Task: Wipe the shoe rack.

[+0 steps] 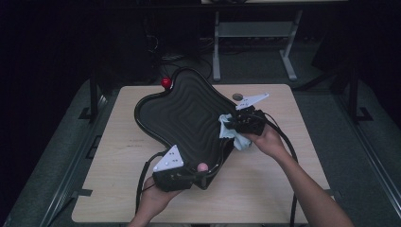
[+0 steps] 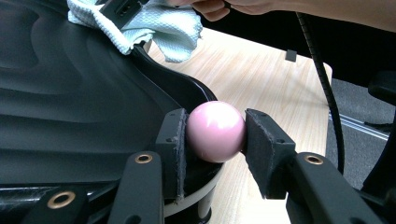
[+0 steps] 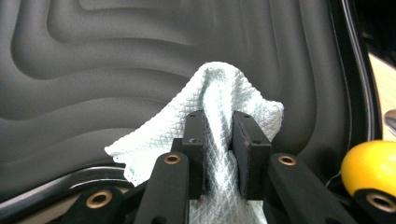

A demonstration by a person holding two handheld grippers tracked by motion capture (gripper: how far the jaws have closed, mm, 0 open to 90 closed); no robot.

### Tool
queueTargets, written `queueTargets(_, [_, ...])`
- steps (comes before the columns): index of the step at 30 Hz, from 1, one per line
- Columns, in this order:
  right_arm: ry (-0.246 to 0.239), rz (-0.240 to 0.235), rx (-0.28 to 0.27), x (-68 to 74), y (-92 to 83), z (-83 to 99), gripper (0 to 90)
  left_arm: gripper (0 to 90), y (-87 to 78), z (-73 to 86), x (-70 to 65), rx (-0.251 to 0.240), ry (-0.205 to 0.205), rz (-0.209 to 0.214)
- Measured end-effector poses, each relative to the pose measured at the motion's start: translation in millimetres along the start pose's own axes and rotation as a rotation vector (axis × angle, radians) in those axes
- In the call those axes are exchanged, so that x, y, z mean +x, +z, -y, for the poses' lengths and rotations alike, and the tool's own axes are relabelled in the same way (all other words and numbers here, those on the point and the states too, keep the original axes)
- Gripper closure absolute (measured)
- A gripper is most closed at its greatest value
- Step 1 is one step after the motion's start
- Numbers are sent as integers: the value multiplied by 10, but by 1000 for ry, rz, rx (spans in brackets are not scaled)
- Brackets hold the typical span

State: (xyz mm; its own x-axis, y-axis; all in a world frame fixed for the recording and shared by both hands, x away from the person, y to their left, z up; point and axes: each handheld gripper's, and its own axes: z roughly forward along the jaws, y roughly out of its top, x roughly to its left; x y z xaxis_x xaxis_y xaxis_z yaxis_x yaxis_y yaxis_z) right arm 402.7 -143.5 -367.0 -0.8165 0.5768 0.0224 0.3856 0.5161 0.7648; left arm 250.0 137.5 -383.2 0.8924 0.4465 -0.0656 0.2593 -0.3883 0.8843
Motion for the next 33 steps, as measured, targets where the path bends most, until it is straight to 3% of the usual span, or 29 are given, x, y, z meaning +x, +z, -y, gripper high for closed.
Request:
queueTargets(3, [64, 21, -11, -130, -12, 47, 761, 601, 2, 0, -2, -2, -2, 0])
queueTargets(5, [80, 25, -11, -128, -13, 52, 761, 601, 0, 0, -1, -1, -3, 1])
queueTargets(10, [-1, 10, -8, 9, 16, -31, 760, 601, -5, 2, 3, 1, 0, 3])
queueTargets(15, [83, 38, -16, -185, 33, -66, 760, 601, -5, 3, 3, -1, 0, 3])
queueTargets(20, [3, 11, -32, -38, 87, -175, 760, 601, -8, 8, 0, -4, -6, 4])
queueTargets(22, [26, 9, -21, -98, 98, -216, 759, 601, -8, 9, -4, -4, -9, 4])
queueTargets(25, [53, 49, -19, -227, 106, -250, 759, 601, -11, 9, -3, -5, -6, 1])
queueTargets(26, [72, 35, -14, -251, 114, -259, 759, 601, -13, 9, -4, -3, -6, 1])
queueTargets(31, [3, 5, -21, -105, 150, -337, 759, 601, -23, 14, -2, -3, -4, 5])
queueTargets(33, [21, 17, -16, -163, 152, -363, 758, 601, -24, 14, -1, -3, -3, 4])
